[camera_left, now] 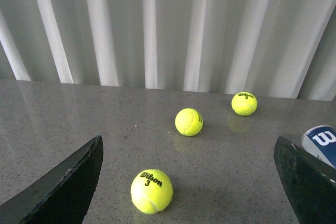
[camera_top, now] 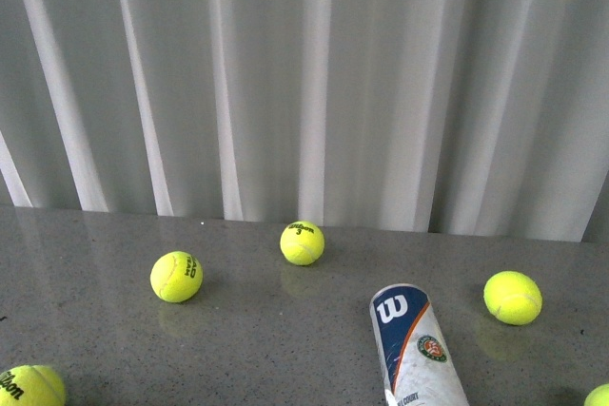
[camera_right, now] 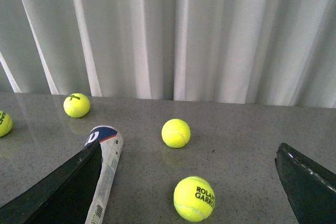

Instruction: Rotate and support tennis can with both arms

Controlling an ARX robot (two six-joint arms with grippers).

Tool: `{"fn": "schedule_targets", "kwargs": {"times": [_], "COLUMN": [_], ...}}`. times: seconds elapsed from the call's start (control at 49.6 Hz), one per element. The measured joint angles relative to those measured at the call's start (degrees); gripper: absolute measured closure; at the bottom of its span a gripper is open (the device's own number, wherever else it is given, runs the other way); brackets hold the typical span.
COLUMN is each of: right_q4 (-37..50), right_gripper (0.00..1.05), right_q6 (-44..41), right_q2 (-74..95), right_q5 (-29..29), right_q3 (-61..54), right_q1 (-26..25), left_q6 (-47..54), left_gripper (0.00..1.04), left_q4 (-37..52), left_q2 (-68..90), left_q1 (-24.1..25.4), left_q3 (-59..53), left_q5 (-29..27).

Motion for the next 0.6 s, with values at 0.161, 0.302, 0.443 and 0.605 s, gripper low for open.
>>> {"fn": "schedule_targets", "kwargs": {"times": [0.161,0.302,0.443,0.605], "right_q4": [0.00,0.00,0.00,0.00], "right_gripper": [0.07,0.07,0.07,0.07], "right_q6": [0.02,0.02,0.00,0.00], "right_q2": [0.00,0.00,0.00,0.00], "right_q5": [0.00,0.00,0.00,0.00], "right_q3": [0.00,0.00,0.00,0.00], "right_q1": [0.00,0.00,0.00,0.00], "left_q6": [0.00,0.00,0.00,0.00], "left_gripper": [0.07,0.07,0.07,0.07], "left_q4": [0.00,0.00,0.00,0.00], "left_q2": [0.00,0.00,0.00,0.00], "left_q1": [0.00,0.00,0.00,0.00], "left_q3": [0.00,0.00,0.00,0.00], "left_q5": [0.00,0.00,0.00,0.00]}}
